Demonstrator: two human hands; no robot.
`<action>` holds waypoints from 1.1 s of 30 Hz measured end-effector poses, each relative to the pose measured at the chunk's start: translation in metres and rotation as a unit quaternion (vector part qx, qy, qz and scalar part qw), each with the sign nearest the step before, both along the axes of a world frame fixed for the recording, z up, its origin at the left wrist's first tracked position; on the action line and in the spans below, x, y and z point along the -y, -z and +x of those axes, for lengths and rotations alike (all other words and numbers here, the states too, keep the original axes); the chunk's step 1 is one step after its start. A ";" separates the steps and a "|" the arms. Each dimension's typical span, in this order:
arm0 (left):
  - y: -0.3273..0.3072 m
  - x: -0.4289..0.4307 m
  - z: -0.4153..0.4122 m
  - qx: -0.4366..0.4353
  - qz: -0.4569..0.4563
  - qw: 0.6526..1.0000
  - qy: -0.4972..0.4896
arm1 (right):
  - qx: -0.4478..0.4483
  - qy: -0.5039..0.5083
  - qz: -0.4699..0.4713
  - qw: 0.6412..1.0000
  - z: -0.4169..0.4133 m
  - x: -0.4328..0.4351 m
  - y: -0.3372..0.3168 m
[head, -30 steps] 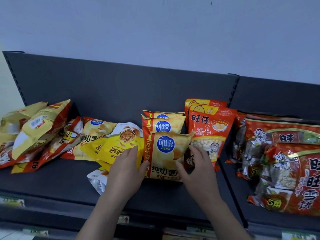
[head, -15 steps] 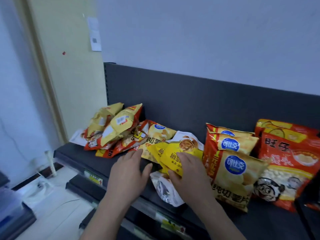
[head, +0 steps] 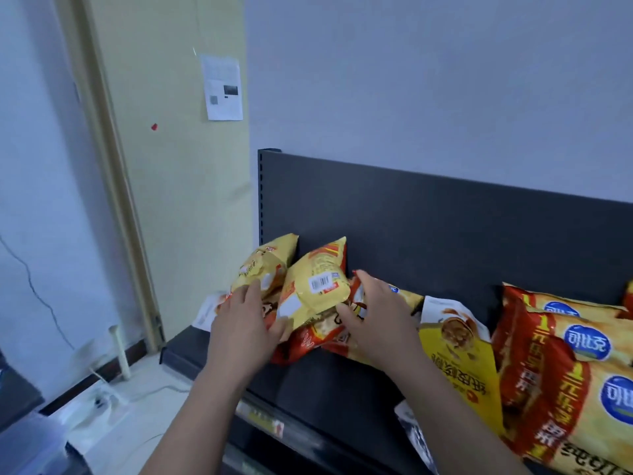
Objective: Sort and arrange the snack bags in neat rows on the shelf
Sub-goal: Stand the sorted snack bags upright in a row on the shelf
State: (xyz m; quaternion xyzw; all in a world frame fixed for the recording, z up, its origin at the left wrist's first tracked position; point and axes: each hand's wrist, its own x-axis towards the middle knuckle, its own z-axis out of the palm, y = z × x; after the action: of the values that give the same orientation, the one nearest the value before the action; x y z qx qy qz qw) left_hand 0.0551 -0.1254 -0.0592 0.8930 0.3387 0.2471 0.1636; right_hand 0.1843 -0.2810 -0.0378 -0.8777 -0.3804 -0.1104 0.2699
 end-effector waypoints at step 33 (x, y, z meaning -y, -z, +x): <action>-0.025 -0.074 0.072 0.256 0.011 0.941 0.219 | -0.028 0.251 0.271 0.929 0.001 0.026 -0.023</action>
State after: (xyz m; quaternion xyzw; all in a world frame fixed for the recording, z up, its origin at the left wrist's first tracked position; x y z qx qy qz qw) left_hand 0.1273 -0.0510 -0.0345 0.8535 0.0783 0.4290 0.2852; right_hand 0.1857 -0.3072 -0.0151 -0.8407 -0.0952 -0.2488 0.4714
